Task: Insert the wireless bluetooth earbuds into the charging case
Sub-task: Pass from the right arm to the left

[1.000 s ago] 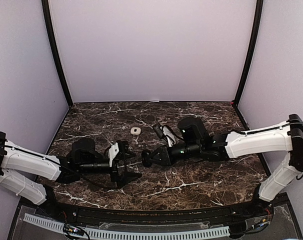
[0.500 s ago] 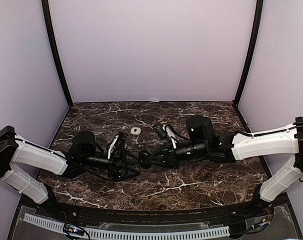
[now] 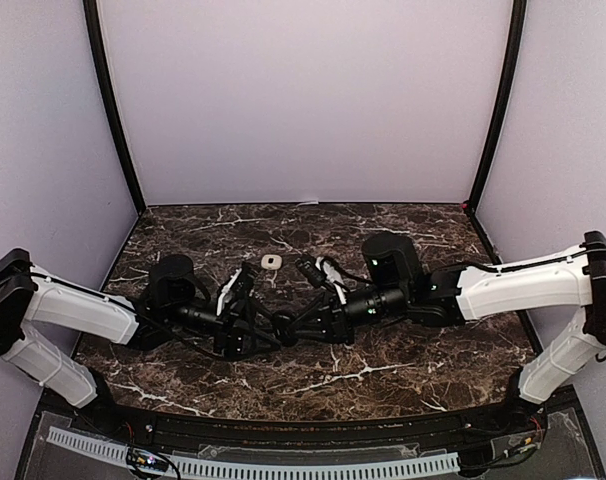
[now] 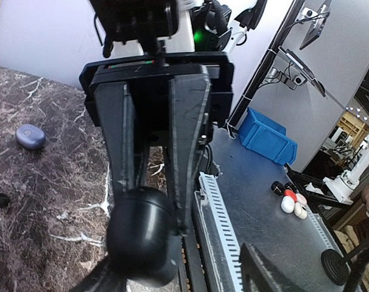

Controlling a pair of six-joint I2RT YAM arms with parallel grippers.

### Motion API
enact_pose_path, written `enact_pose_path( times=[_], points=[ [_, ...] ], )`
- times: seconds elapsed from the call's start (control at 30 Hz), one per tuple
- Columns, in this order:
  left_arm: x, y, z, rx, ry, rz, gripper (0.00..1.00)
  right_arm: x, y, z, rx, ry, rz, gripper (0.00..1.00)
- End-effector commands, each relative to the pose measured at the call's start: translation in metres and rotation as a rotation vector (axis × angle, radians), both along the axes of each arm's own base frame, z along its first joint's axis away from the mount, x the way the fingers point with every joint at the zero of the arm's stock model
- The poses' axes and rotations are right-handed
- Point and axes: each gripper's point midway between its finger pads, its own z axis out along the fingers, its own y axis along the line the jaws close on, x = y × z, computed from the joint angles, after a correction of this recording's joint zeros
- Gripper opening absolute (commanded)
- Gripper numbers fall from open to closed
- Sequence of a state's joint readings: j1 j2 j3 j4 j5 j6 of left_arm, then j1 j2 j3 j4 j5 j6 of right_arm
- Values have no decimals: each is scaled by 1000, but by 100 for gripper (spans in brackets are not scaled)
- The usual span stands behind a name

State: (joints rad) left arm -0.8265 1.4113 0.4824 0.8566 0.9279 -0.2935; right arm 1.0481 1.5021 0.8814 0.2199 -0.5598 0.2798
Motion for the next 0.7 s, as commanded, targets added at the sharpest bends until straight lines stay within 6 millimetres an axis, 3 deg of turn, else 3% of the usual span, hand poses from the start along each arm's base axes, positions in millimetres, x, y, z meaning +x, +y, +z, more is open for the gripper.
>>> enact_pose_path(
  times=[0.0,0.3,0.67],
  points=[
    [-3,-5,11,-19,-33,-58,56,0,9,9,15,-39,21,13],
    [-5,-5,8,-13,-24,-77,28,3,8,7,5,-52,5,21],
    [-6,-3,7,-18,-30,-71,17,9,2,10,13,-77,-51,30]
  ],
)
